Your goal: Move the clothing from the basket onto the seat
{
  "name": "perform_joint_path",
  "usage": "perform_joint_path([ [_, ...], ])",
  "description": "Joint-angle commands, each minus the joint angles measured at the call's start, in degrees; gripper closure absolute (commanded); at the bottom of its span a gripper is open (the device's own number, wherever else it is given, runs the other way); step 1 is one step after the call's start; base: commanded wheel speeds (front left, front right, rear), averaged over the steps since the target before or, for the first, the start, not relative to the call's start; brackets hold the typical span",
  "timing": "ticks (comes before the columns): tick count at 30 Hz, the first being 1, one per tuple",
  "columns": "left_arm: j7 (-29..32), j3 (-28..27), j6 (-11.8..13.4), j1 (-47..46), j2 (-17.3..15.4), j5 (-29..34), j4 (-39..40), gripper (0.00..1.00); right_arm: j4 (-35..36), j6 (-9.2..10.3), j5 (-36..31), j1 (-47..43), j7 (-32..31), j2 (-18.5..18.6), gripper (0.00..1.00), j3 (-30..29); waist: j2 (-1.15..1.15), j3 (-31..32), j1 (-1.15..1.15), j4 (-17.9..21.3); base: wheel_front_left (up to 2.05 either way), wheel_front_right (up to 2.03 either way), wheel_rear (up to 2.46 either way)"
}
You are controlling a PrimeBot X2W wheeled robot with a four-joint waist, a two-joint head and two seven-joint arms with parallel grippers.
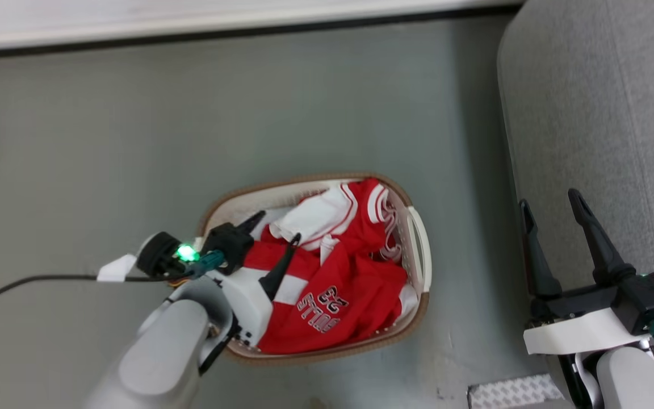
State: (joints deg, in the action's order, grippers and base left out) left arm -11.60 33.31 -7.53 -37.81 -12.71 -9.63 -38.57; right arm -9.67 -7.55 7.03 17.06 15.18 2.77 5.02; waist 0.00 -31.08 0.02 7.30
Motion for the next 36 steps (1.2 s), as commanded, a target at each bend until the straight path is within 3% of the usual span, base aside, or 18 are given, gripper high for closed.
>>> perform_joint_path([
  [1, 0.8, 2.6, 0.1, -1.5, -0.1, -3.5, -0.8, 0.0, 0.6, 0.12, 0.4, 1.0, 0.0, 0.2, 0.0, 0.0, 0.0, -2.9, -0.02, 1.3, 0.0, 0.0, 0.0],
  [10, 2.1, 17.1, 0.1, -7.6, -1.5, -17.1, -1.0, 0.0, 2.7, 0.12, 0.3, 3.4, 0.0, 0.2, 0.0, -0.3, 0.0, -8.9, -0.02, 1.3, 0.0, 0.0, 0.0],
  [25, 1.3, 30.0, 0.1, -14.2, -1.6, -29.9, -6.1, 0.0, 5.9, 0.12, -0.3, 6.6, 0.0, 0.2, 0.0, 0.6, 0.0, -15.8, -0.02, 2.0, 0.0, 0.0, 0.0],
  [36, 0.0, 36.9, 0.1, -20.1, -3.5, -34.4, -8.4, 0.0, 8.0, 0.12, 0.2, 7.0, 0.0, 0.2, 0.0, 0.8, 0.0, -20.8, -0.02, 3.0, 0.0, 0.0, 0.0],
])
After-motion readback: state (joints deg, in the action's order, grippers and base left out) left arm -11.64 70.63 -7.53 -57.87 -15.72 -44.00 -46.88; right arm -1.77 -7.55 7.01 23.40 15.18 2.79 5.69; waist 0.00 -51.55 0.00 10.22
